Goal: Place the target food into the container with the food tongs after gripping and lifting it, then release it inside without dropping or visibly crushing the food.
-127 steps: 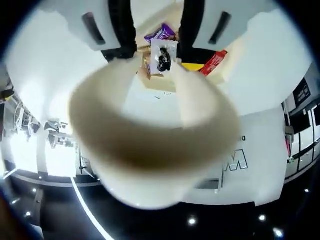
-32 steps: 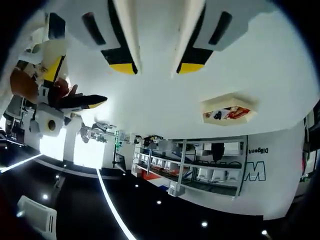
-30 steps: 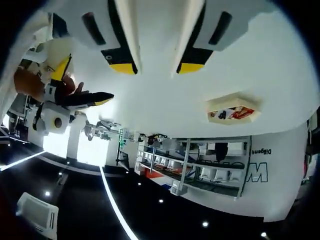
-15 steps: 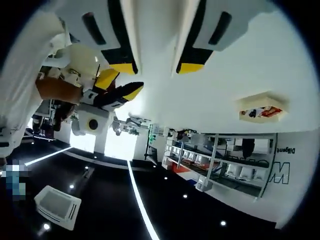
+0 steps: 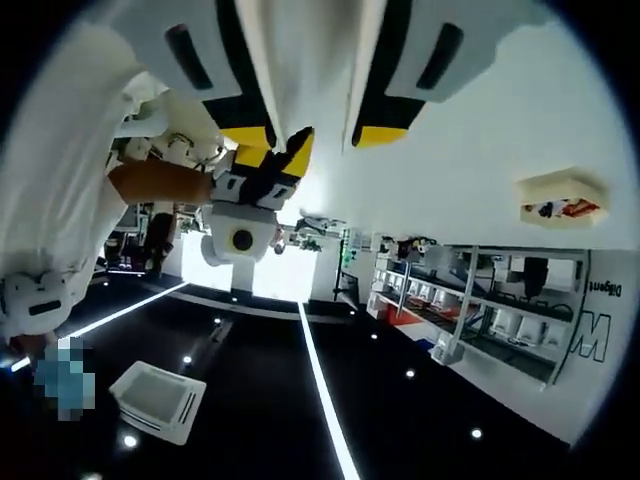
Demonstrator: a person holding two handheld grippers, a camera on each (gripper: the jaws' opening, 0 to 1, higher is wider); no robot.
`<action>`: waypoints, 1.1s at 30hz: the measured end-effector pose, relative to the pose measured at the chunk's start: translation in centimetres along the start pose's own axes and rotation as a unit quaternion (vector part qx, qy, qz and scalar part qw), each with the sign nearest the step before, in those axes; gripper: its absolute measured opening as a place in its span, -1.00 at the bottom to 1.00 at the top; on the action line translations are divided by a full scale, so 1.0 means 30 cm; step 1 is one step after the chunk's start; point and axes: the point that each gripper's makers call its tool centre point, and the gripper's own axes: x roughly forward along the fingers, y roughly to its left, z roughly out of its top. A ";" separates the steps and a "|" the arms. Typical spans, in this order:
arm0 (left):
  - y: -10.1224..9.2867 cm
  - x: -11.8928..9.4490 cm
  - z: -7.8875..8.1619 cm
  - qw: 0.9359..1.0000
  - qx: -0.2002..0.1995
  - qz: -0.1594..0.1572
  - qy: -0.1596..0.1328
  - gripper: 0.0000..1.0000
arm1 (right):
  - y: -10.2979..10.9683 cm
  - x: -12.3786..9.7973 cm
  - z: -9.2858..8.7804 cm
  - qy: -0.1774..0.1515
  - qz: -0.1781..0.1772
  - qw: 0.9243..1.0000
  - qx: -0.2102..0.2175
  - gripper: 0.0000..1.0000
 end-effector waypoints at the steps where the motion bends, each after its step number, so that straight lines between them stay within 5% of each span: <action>1: -0.003 0.001 0.001 1.000 -0.001 -0.001 -0.001 -0.42 | 0.005 0.002 0.002 -0.001 0.006 1.000 -0.005 -1.00; 9: -0.009 -0.011 0.011 0.999 -0.031 -0.033 -0.001 -0.41 | 0.015 -0.009 0.038 -0.026 0.038 0.999 0.010 -1.00; 16: 0.040 -0.030 -0.012 0.999 -0.001 -0.005 0.033 -0.46 | -0.005 -0.027 0.050 -0.035 0.035 0.999 0.003 -1.00; 20: 0.053 -0.062 -0.044 0.997 -0.023 0.006 0.067 -0.52 | -0.017 -0.037 0.031 -0.031 0.037 0.999 0.019 -1.00; 33: 0.090 -0.126 -0.056 0.997 -0.009 0.029 0.078 -0.53 | -0.012 -0.035 0.019 -0.013 0.061 0.998 0.010 -1.00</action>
